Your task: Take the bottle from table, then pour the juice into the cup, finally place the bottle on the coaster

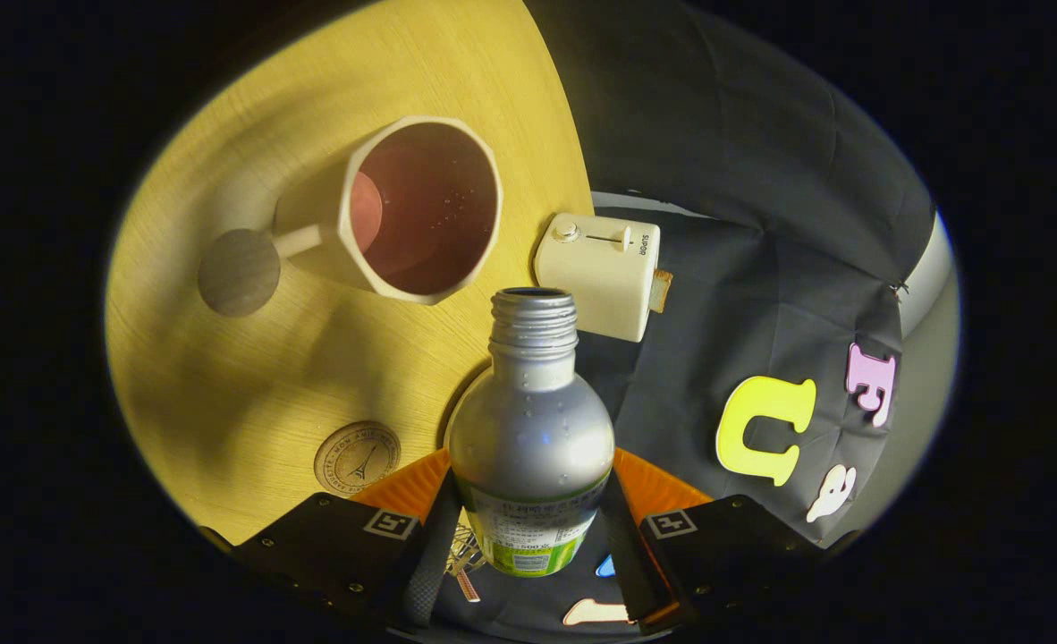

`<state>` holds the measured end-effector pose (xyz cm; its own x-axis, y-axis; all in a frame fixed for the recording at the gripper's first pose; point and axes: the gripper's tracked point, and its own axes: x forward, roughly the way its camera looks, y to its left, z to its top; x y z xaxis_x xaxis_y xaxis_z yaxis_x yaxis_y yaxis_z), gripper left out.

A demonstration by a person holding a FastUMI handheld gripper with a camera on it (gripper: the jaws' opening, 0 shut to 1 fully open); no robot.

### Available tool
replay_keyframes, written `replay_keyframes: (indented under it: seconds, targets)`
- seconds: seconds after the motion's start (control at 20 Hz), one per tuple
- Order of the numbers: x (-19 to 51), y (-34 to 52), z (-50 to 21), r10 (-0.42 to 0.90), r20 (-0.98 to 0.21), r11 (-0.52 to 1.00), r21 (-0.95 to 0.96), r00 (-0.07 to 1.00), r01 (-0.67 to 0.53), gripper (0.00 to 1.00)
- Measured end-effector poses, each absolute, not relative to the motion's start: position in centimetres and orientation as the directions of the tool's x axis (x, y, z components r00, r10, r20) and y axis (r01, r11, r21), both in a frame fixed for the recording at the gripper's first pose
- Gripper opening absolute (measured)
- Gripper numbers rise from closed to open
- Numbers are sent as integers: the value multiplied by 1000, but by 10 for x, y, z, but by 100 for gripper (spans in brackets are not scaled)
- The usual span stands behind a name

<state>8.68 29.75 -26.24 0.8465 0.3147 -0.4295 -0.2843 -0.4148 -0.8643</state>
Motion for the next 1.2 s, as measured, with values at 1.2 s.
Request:
replay_keyframes:
  seconds: [1.2]
  targets:
    - [90,311,-239,364,-398,-489,-851,842,-191,77]
